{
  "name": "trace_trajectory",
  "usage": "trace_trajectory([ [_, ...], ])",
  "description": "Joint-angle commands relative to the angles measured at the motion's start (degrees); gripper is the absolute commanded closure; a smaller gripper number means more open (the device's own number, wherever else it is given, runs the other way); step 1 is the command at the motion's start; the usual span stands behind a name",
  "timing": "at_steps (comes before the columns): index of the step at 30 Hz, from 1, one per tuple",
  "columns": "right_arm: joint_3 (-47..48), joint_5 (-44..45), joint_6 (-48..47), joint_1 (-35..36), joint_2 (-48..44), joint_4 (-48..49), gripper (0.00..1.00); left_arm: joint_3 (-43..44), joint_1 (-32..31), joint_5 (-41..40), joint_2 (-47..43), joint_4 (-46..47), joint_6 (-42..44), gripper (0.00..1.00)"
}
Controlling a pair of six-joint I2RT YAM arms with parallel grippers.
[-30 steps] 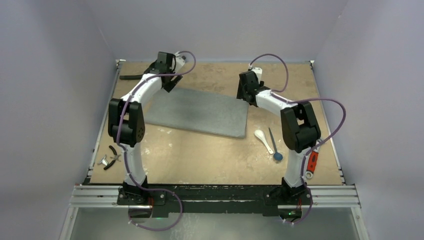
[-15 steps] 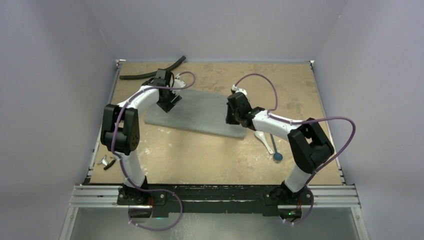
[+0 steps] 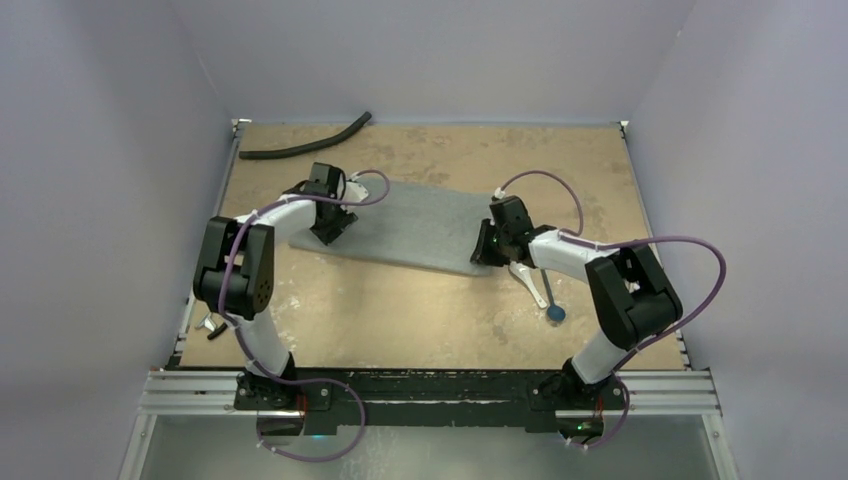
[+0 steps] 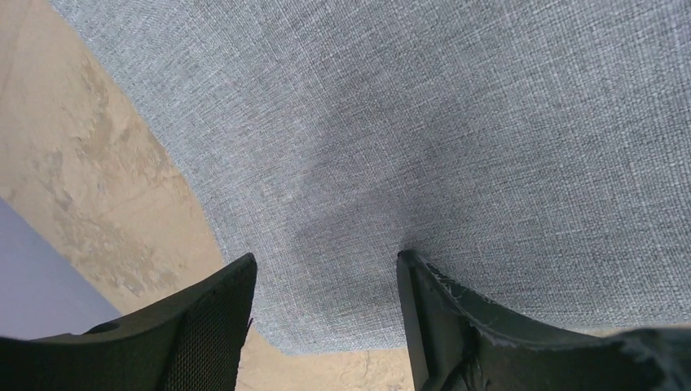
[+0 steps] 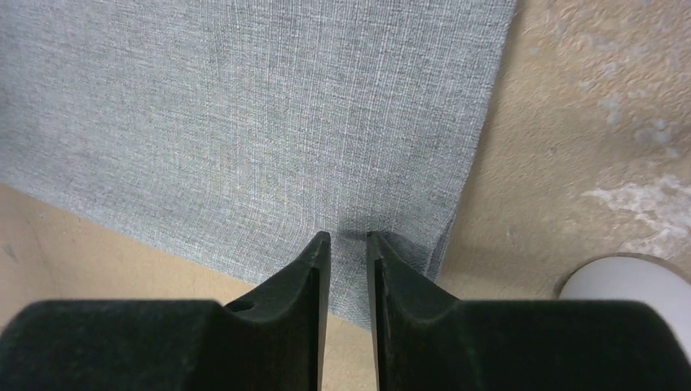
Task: Fold the napkin into a case and place the utensils inside
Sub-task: Smooth out the rectangle-folded napkin at the center of the board.
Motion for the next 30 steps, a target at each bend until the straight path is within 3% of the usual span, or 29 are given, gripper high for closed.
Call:
trace_trajectory([
  [1,-0.13,-0.23,-2.8,-2.04,0.8,-1.59,0.68,-4.21,0.38,-4.27,-1.4,7.08,2.58,0.38],
  [3,-0.49,-0.01,-3.53,-2.77,0.39,-2.1,0.57,-5.06,0.31,-4.68,-1.43,7.76,2.99,0.38],
  [5,-0.21,0.96,-4.13,-3.28,-0.11,-3.3,0.52,-5.38,0.29,-4.83,-1.58,7.69,2.87,0.38],
  [11,3.49,7.1,-5.74,-3.41,-4.61,-6.71,0.49,-2.6,0.03,0.49,-4.73,0.07,-0.36,0.36],
  [14,6.75,3.44,-4.91,-1.63,-5.67,-6.26,0.5,0.77,-0.01,2.56,-6.97,-3.89,-2.63,0.32],
  [18,10.34,-0.25,-3.17,2.72,-1.66,-5.09,0.59,7.99,0.04,6.28,-8.8,-7.47,-6.46,0.26],
  [23,10.07,-7.97,-0.05,4.34,2.86,0.99,0.77,18.46,-1.2,19.27,-5.29,-15.44,-14.16,0.26],
  [30,8.35,-14.1,1.63,4.01,7.95,3.86,0.96,18.58,-8.04,39.04,1.94,-14.83,-25.27,0.34],
])
